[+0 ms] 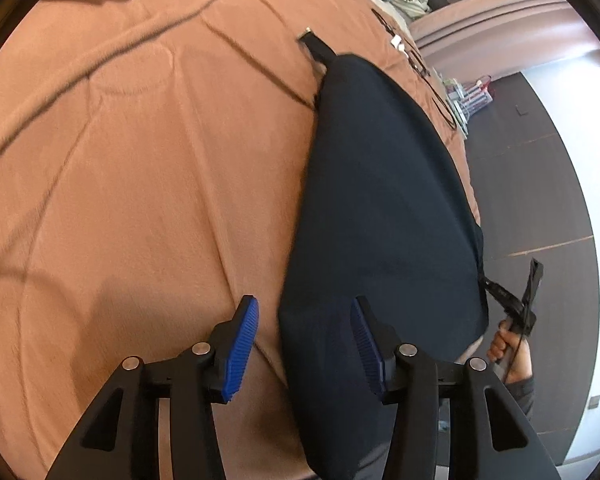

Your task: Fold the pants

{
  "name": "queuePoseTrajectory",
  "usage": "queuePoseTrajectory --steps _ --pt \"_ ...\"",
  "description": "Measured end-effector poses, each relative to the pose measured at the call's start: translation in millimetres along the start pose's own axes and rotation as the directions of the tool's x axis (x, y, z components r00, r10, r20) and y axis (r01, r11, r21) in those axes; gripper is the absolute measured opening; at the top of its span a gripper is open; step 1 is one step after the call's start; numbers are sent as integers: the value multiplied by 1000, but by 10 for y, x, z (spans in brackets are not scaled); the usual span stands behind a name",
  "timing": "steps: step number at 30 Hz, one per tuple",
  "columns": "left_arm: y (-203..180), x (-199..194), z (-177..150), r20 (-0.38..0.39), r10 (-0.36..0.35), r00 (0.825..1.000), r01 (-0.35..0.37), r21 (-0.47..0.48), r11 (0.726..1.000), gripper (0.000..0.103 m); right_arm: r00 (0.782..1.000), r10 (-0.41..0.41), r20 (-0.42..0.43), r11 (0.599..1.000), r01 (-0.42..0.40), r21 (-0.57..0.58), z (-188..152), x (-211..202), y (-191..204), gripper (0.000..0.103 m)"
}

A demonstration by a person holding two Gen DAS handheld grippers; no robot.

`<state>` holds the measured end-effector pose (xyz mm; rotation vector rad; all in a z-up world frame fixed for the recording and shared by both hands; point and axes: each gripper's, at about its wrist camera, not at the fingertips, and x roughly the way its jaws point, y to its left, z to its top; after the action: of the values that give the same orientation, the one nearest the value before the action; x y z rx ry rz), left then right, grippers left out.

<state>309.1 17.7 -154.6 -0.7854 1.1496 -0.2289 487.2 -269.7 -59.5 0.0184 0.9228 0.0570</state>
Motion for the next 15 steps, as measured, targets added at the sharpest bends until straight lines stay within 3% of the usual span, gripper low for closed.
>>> queuePoseTrajectory --steps 2,5,6,13,15 --pt "3 5 -71 -19 -25 1000 25 -16 1000 50 1000 3 -1 1000 -3 1 3 11 -3 0" --pt "-29 46 -186 -58 -27 998 27 -11 1000 19 1000 6 3 1000 -6 3 -11 3 -25 0" --pt "-25 63 -217 -68 -27 997 26 -11 1000 15 1000 6 4 1000 -6 2 -17 -3 -27 0" --pt "-33 -36 -242 -41 -42 998 42 6 999 14 1000 9 1 1000 -9 5 -75 -44 -21 0" --pt "-20 -20 -189 -39 -52 998 52 -2 999 18 1000 9 2 1000 -9 7 -66 -56 -17 0"
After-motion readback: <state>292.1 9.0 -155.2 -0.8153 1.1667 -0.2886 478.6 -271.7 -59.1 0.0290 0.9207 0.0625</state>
